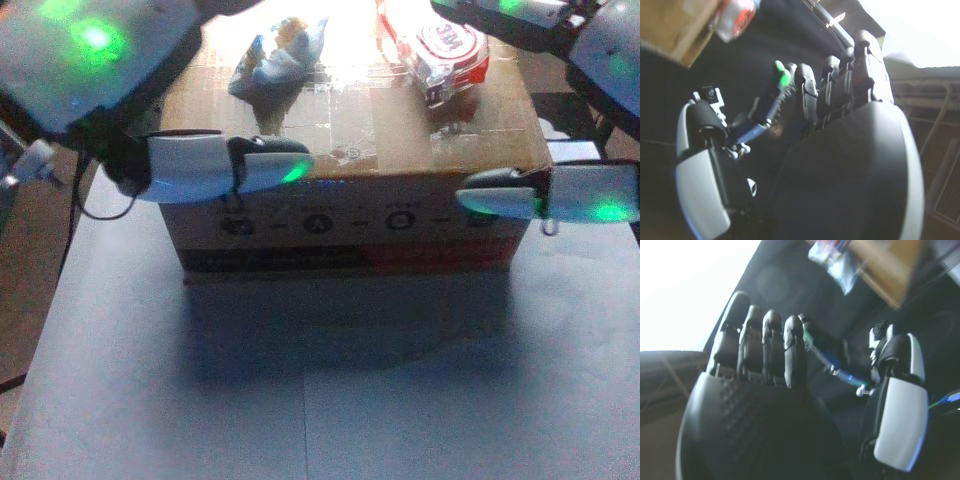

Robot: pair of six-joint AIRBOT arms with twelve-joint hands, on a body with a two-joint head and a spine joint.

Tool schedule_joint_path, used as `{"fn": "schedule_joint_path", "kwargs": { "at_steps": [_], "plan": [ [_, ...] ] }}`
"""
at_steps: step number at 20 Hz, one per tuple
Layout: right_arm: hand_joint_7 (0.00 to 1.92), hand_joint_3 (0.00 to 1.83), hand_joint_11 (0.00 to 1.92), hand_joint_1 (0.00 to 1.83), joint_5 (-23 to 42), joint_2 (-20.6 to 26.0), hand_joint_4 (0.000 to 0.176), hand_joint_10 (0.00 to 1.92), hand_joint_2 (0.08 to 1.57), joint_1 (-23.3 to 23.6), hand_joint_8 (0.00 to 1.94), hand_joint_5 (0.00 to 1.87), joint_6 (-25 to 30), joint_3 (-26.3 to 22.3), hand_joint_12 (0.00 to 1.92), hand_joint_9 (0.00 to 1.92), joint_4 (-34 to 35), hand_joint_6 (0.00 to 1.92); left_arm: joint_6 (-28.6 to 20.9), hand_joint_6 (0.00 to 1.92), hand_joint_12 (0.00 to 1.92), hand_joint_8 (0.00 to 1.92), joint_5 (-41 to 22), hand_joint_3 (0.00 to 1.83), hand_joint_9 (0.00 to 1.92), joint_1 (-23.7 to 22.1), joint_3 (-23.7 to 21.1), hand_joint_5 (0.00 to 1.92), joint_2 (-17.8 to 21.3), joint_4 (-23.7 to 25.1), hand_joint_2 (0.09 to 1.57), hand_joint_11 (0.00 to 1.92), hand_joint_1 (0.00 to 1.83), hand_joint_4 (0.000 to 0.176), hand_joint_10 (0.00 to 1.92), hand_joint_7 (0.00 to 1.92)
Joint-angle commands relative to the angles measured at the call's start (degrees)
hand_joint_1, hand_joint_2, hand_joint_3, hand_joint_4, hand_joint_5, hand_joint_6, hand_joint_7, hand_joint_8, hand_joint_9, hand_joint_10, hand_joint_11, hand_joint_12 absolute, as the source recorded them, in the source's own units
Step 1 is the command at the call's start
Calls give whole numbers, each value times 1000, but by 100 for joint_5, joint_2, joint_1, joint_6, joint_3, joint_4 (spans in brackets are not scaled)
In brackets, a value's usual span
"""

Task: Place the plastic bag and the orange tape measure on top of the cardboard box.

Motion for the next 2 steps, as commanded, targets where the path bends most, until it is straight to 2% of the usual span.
{"fn": "schedule_joint_path", "kwargs": {
  "at_steps": [1, 2],
  "plan": [
    [348, 1, 0, 747, -874, 43, 0, 690, 875, 28, 16, 359, -8, -57, 1031, 0, -197, 67, 1, 5, 488, 1, 909, 2, 40, -11, -40, 331, 63, 197, 898, 0, 682, 0, 8, 151],
    [353, 0, 0, 688, -949, 139, 0, 693, 857, -65, 18, 362, -8, -151, 1133, 0, -197, 77, -1, 4, 322, 0, 1030, 1, 43, 54, -118, 340, 135, 197, 900, 0, 693, 0, 4, 147]
  ]
}}
